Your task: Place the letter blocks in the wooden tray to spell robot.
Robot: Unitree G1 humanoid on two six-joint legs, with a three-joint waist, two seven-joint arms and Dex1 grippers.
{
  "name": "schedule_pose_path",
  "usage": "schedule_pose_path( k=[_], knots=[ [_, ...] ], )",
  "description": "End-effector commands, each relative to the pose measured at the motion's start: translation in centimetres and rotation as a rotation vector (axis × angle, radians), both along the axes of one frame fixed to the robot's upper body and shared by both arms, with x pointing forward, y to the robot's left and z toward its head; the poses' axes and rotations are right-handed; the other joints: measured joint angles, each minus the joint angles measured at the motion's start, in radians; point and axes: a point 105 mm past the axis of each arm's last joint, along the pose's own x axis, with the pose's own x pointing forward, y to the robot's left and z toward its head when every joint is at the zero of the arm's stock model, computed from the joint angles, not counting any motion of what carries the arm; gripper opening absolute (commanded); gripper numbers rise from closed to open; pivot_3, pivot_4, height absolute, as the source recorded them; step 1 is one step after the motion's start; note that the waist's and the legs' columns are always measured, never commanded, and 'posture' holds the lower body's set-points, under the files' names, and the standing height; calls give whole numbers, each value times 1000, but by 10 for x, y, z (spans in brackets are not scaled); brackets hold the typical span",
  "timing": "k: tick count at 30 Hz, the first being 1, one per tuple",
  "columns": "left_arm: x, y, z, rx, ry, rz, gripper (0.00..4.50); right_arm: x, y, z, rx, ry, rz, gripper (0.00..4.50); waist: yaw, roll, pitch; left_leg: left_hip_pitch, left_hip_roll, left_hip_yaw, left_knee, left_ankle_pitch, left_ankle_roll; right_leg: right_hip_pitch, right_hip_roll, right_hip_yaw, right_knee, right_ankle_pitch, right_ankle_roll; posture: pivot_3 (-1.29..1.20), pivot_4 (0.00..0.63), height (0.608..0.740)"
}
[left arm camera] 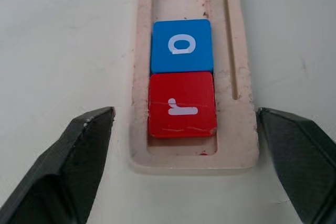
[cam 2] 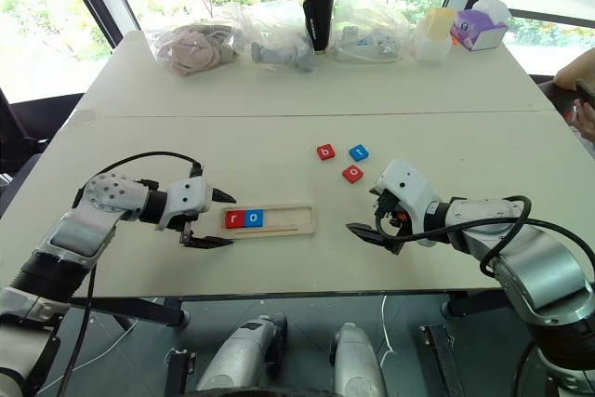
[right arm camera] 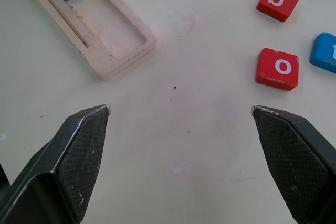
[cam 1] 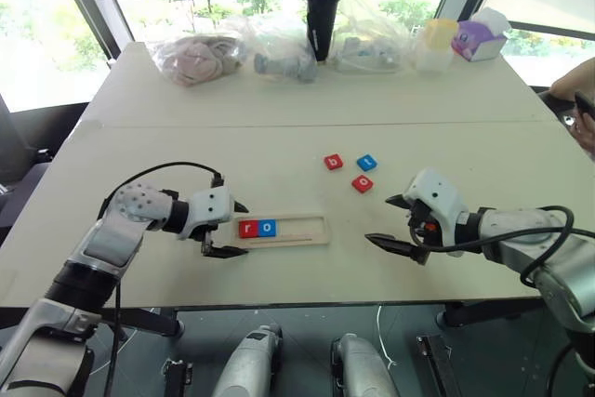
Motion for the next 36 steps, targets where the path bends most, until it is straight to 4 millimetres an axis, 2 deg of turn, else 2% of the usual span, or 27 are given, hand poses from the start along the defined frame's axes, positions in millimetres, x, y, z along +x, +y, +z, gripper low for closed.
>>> schedule_pose_path(
  k=[1, 3, 6, 8, 11, 14, 17, 22, 27, 36],
  knots=[
    [2, -1, 1, -3, -14, 0, 4438, -1, 1, 8, 12, -37, 10, 4500, 1, 0, 0, 0, 0, 0, 0, 0, 0, 0, 0, 0, 0, 0, 0, 0, 150, 740],
    [8, 3, 7, 4, -41, 26, 4438, 2, 1, 10, 34, -47, 3, 4500, 1, 0, 0, 0, 0, 0, 0, 0, 0, 0, 0, 0, 0, 0, 0, 0, 150, 740],
    [7, 17, 35, -11, -48, 64, 4438, 26, -4, 24, 136, -102, -100, 4500, -5, -1, 0, 0, 0, 0, 1, 0, 0, 0, 0, 0, 0, 0, 0, 0, 150, 740],
    [-4, 15, 62, -113, 7, 76, 4438, 43, -4, 31, 206, -111, -157, 4500, -16, -1, 1, 0, 1, 0, 1, 0, 0, -1, 1, 0, 1, 1, -1, 0, 150, 740],
    [-26, 13, 82, -216, 115, 60, 4438, 62, 13, 37, 253, -107, -161, 4500, -26, -1, 1, 0, 1, 0, 0, 0, 0, -2, 1, 0, 1, 1, -1, 0, 150, 740],
    [-38, 20, 84, -248, 170, 105, 4438, 87, 35, 37, 287, -80, -198, 4500, -39, 0, 1, 1, 1, 1, -2, 1, 2, -2, 1, 0, 2, 2, 1, 0, 150, 740],
    [-30, 27, 93, -301, 121, 214, 4438, 115, 55, 32, 270, -51, -266, 4500, -33, 0, 1, 2, 1, 0, -3, 2, 1, -3, 2, 0, 6, 3, 2, 0, 150, 740],
    [-20, 30, 111, -408, 22, 339, 4438, 142, 77, 24, 229, -26, -308, 4500, -23, 0, 1, 3, 0, 0, -1, 3, -2, -6, 2, 0, 11, 3, 2, 0, 150, 740],
    [-19, 35, 116, -450, -27, 424, 4438, 154, 85, 12, 175, -13, -316, 4500, -26, -1, 1, 3, -1, 0, -1, 3, -3, -8, 2, 0, 14, 3, 2, 0, 150, 740],
    [-16, 37, 114, -474, -60, 484, 4438, 161, 88, -4, 133, 14, -339, 4500, -33, 0, 1, 3, 1, 0, -2, 4, -5, -8, 5, 1, 18, 3, 2, 0, 150, 740]
  ],
)
